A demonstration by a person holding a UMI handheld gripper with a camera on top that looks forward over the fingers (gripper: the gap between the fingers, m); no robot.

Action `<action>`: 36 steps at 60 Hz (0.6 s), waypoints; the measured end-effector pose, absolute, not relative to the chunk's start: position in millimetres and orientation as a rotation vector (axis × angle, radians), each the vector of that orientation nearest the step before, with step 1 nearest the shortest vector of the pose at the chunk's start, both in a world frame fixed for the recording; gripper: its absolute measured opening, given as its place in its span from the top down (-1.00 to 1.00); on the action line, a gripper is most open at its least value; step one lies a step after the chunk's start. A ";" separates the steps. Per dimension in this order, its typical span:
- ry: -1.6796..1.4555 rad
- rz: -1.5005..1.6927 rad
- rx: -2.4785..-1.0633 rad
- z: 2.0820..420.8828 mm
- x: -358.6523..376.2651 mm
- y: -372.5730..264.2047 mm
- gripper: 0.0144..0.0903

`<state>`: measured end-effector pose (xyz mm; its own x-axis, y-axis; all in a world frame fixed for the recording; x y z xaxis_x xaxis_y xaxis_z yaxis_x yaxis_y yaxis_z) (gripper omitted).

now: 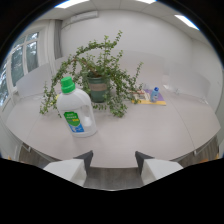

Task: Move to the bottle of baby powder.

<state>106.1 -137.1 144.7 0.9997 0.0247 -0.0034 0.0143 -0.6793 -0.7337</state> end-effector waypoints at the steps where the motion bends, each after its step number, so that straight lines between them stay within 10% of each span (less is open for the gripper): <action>1: -0.026 0.017 -2.317 145.0 106.2 -137.0 -0.82; 36: 0.058 -0.040 -2.299 132.3 197.0 -137.1 -0.83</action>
